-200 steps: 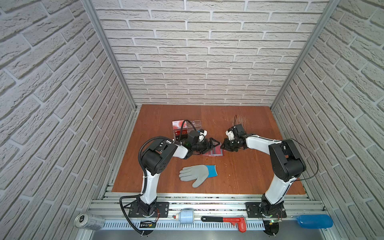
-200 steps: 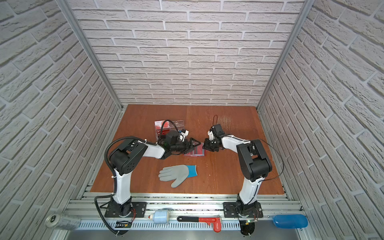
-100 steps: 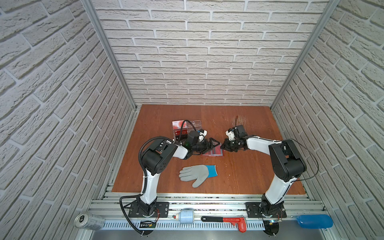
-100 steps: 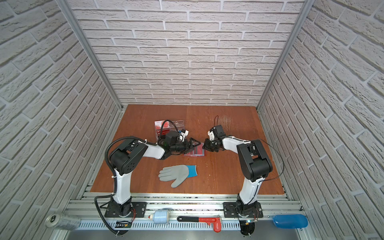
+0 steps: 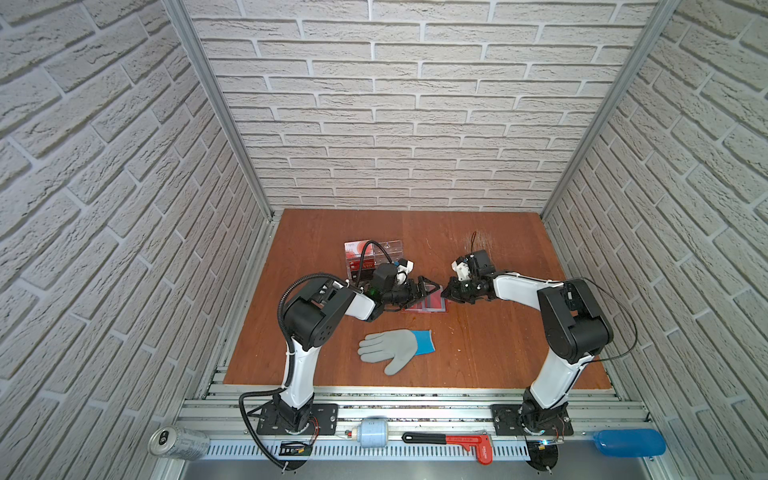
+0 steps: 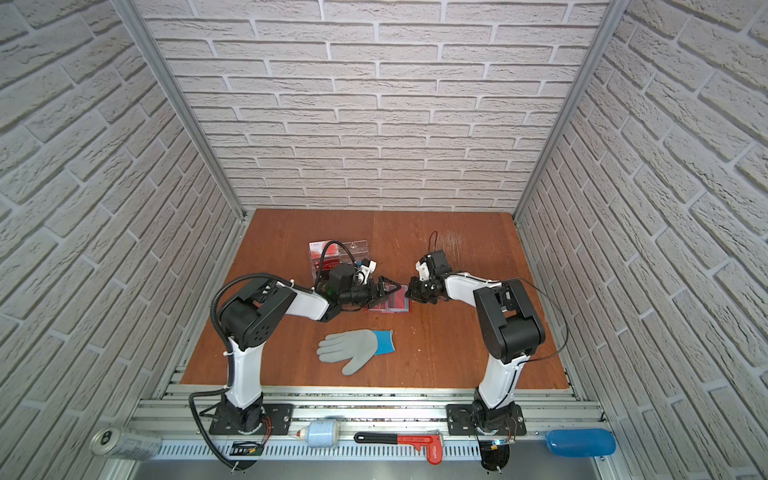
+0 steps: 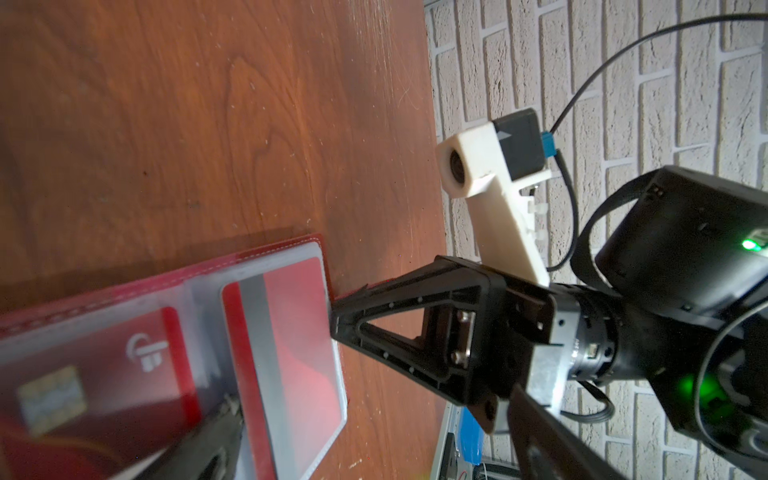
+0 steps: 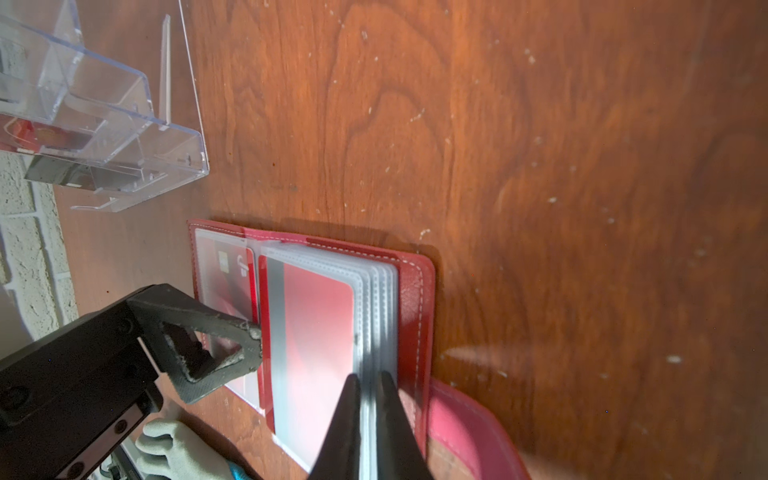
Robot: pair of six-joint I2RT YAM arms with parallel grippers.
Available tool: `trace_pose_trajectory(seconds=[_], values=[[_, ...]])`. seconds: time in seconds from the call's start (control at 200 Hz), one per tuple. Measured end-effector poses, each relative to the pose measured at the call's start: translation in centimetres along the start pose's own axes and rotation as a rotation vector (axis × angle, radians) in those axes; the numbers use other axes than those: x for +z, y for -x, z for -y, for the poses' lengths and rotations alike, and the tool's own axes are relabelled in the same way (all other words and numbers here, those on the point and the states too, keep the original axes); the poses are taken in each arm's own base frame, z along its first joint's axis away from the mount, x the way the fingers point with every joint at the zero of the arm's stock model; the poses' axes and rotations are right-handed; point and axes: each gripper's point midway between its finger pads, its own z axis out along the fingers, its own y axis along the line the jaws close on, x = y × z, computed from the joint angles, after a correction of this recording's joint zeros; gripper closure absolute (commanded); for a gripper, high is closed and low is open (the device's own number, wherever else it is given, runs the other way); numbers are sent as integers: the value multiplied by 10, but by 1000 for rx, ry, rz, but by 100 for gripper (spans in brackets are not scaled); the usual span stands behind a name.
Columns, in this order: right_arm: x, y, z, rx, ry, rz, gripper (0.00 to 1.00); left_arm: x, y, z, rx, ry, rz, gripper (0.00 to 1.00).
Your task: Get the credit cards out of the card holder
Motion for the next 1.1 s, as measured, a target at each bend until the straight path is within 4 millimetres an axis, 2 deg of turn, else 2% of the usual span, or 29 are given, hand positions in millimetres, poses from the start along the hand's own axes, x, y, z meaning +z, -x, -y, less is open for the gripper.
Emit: trace_pose_trajectory(seconds=[0.45,0.625,1.1], values=[[0,0,0,0,1,1,90,0,0,1,-2,-5,3,2],[0,0,0,0,1,1,90,0,0,1,-7,-5,5,7],[1,2,0,3,9,5,90,-1,2,5,-12,-23,20,7]])
